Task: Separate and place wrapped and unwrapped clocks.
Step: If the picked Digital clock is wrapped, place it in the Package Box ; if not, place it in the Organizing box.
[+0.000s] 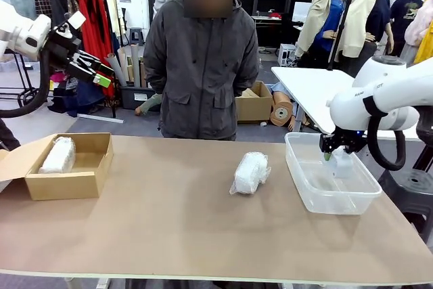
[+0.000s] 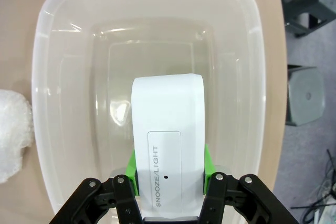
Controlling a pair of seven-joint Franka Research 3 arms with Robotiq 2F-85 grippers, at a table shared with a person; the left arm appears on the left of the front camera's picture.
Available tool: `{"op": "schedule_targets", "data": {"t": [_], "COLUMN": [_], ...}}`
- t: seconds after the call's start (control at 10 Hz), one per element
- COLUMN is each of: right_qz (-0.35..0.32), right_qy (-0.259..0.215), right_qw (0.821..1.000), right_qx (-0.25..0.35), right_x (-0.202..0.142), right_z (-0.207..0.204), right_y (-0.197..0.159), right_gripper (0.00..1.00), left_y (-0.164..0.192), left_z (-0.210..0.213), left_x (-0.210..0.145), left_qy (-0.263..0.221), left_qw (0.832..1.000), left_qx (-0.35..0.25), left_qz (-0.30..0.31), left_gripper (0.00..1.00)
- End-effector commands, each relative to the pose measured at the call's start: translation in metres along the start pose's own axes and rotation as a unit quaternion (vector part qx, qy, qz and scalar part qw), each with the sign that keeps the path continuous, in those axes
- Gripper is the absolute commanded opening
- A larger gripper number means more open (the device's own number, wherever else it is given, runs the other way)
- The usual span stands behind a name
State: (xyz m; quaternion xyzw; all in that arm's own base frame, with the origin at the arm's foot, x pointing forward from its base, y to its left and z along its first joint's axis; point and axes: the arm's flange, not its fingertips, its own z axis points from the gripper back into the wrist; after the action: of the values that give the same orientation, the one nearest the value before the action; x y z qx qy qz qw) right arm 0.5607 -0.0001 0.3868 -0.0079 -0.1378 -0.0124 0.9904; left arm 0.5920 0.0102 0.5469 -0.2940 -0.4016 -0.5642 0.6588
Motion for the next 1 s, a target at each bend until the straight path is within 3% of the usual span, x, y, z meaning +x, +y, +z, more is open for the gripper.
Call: {"op": "schedule_targets", "data": {"t": [0.0, 0.9], "right_qz": [0.007, 0.001], "right_qy": [-0.012, 0.014], "right_qw": [1.0, 0.999], "right_qx": [0.02, 0.039], "right_x": [-0.001, -0.024], "right_z": [-0.004, -0.042], "right_y": [-0.004, 0.004], "right_gripper": [0.0, 0.0], "left_y": [0.0, 0.0], "left_z": [0.0, 0.0], "left_x": [0.002, 0.002], "left_qy": [-0.007, -0.007], "left_qw": [1.0, 1.0], "left_qx": [0.002, 0.002], "left_qz": [0.0, 0.0], "left_gripper": [1.0, 1.0]}}
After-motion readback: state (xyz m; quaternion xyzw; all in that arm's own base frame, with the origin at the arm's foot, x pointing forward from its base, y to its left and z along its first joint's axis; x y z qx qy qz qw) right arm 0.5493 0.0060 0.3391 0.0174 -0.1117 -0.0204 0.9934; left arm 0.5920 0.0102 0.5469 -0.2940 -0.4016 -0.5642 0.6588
